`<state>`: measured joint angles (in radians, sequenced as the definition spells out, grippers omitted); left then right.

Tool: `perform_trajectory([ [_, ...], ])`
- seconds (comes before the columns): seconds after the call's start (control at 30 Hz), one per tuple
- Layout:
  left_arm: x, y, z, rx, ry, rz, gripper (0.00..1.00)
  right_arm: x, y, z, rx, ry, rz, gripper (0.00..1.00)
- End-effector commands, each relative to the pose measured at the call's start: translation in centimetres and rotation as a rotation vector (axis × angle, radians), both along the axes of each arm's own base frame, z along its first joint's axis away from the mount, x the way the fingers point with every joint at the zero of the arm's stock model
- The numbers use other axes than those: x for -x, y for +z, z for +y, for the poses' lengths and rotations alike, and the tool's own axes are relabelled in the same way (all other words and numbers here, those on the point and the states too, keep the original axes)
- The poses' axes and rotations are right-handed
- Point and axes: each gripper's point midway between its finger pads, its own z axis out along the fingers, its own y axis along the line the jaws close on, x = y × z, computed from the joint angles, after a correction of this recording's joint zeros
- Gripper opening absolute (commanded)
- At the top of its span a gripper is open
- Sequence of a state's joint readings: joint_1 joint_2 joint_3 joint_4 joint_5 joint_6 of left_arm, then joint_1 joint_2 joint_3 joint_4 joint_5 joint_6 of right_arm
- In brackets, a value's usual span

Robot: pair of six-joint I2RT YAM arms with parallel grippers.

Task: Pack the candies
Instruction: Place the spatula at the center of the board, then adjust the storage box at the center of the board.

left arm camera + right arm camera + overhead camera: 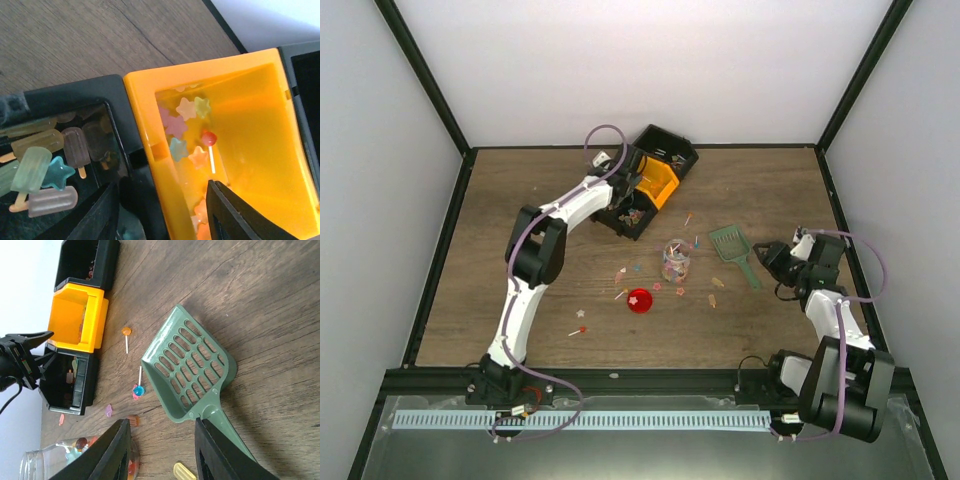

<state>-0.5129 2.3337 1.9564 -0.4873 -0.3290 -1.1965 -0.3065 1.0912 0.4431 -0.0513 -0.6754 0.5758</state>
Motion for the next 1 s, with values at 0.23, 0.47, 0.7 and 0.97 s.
perform_trajectory([
  [0.23,-0.1,-1.6,1.2,-0.098,-0.123,0.059,0.33,-0.8,0.2,-0.7,0.018,-0.008,-0.011,0.36],
  [0.47,0.1,-1.0,2.2,-0.165,-0.198,0.061,0.28,-0.8,0.2,-0.6,0.012,-0.003,-0.011,0.36],
  [0.7,-0.5,-0.4,2.4,-0.258,-0.397,0.045,0.28,-0.5,0.1,-0.4,0.011,0.002,-0.008,0.36],
  [0.97,0.5,-1.9,2.9,-0.311,-0.528,0.071,0.4,-0.3,0.8,0.3,0.003,0.05,-0.039,0.34],
])
